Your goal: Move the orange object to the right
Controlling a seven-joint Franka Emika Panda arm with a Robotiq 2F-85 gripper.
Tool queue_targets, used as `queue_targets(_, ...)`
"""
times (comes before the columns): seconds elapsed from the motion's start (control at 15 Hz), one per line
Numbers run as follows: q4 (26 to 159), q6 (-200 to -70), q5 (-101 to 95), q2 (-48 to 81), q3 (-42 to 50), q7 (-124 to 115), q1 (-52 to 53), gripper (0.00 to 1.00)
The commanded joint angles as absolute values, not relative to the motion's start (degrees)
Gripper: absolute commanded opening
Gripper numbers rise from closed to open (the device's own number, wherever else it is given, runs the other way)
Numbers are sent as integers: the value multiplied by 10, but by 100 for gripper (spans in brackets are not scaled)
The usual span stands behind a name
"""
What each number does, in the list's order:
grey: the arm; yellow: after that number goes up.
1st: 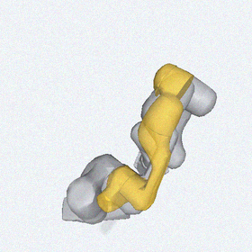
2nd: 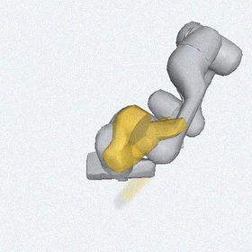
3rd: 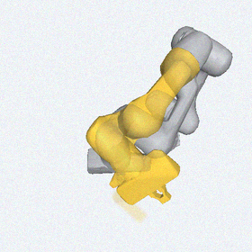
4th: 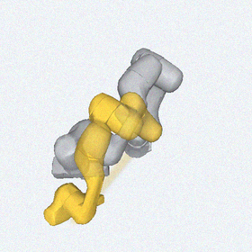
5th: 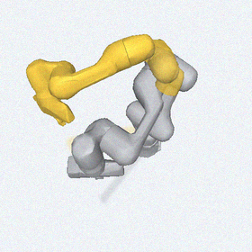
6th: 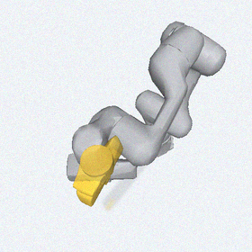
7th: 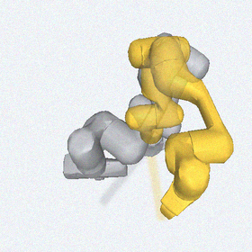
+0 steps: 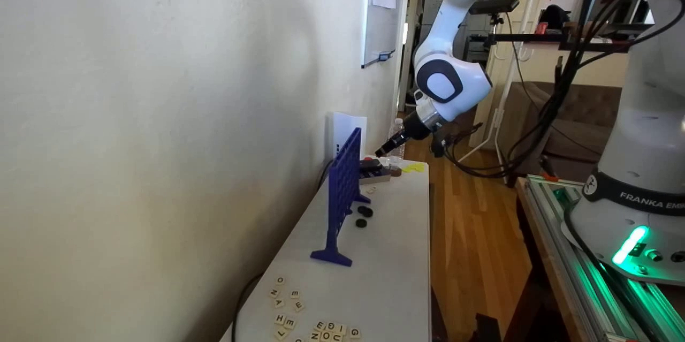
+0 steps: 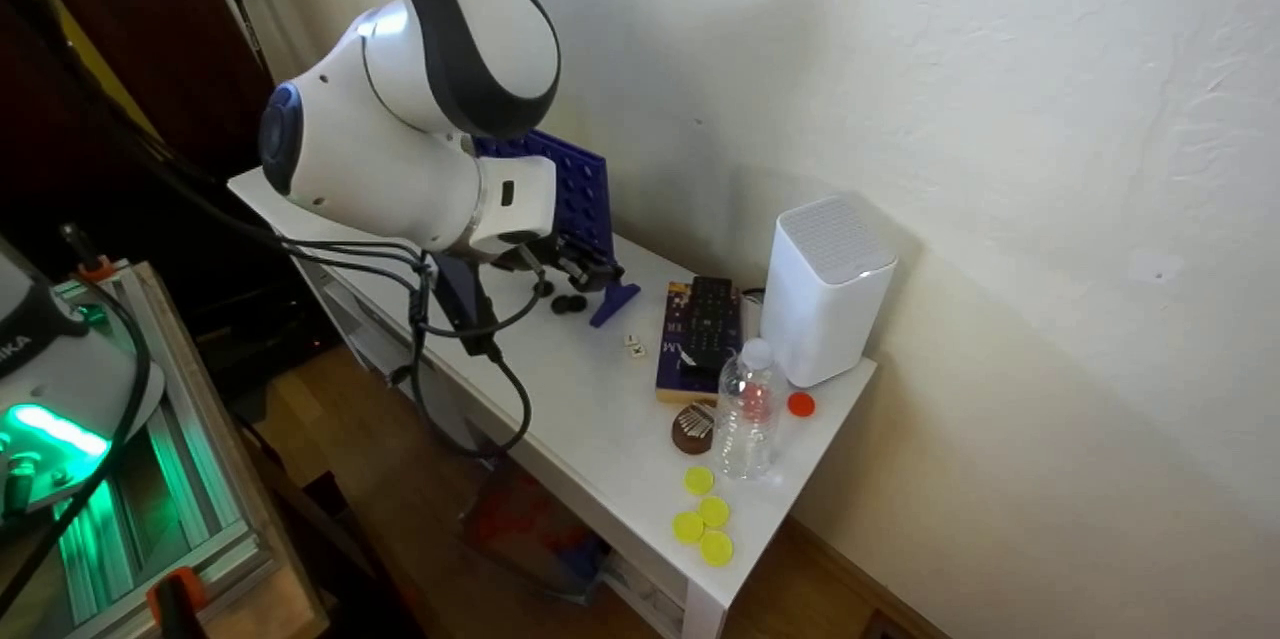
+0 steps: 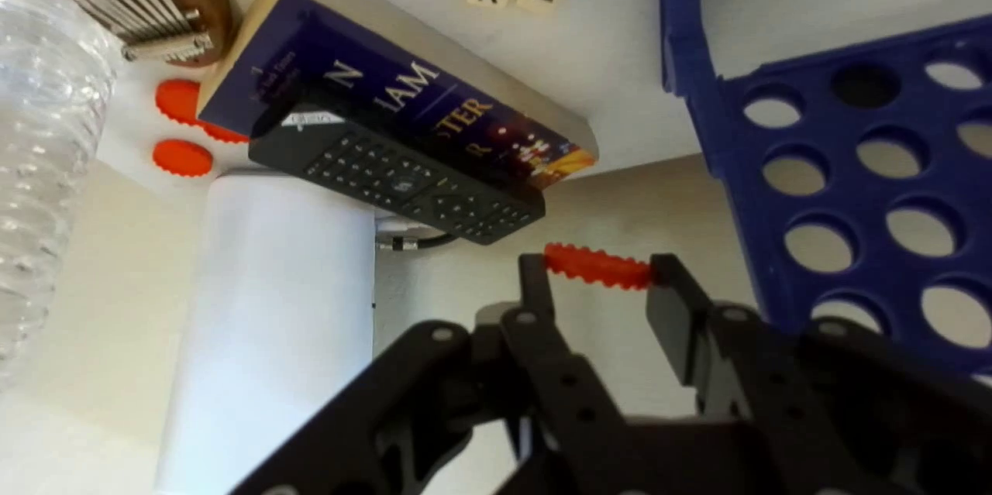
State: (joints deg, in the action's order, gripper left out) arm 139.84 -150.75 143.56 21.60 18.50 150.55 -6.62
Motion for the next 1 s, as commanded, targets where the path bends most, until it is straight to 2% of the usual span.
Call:
queue_targets(0.0, 1352, -1501, 1438, 309, 195, 1497, -50, 14)
queue_targets(0.93, 1230, -1459, 1438, 512, 234, 1357, -57, 14)
